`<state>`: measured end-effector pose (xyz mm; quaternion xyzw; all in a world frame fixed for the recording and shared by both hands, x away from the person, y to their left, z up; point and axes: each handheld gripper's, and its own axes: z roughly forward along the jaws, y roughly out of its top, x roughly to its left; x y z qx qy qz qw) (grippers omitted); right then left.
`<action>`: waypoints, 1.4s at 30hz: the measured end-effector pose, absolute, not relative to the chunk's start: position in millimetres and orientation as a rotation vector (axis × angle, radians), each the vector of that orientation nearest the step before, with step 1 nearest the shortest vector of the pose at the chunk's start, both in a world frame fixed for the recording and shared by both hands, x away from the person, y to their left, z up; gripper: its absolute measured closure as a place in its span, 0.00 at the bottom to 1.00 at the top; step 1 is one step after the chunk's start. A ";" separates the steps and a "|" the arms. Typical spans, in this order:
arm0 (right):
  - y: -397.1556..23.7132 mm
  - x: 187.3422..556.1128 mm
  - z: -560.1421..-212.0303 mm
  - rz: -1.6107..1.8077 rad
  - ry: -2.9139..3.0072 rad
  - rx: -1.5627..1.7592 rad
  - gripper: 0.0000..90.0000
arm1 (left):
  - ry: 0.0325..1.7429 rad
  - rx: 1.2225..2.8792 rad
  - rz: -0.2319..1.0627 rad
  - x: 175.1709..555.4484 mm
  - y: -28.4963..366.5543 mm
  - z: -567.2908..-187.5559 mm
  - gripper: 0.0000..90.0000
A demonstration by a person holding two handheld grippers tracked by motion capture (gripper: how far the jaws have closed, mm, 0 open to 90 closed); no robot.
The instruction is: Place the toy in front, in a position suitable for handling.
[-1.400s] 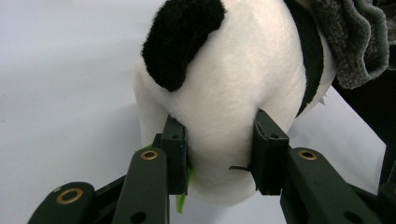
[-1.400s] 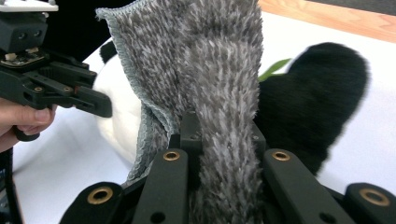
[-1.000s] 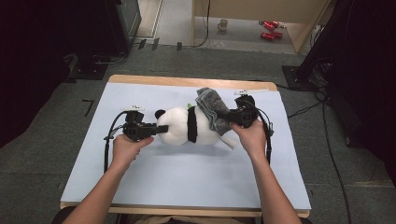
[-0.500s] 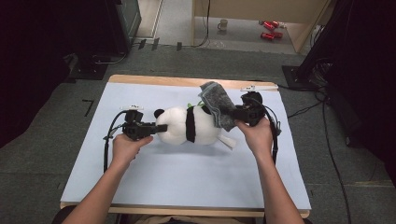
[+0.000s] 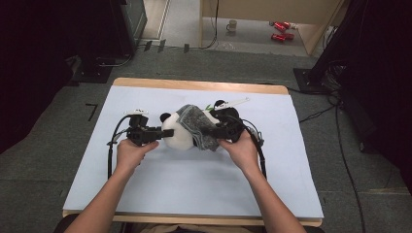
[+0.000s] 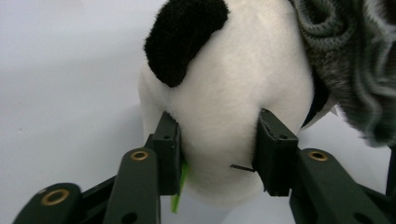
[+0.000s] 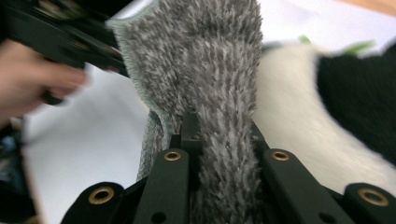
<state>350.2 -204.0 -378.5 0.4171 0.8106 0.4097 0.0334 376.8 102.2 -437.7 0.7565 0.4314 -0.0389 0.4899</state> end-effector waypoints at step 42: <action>-223.0 367.8 -382.5 1.330 2.422 1.323 0.87 | 0.861 1.912 0.152 370.8 79.4 -458.6 0.51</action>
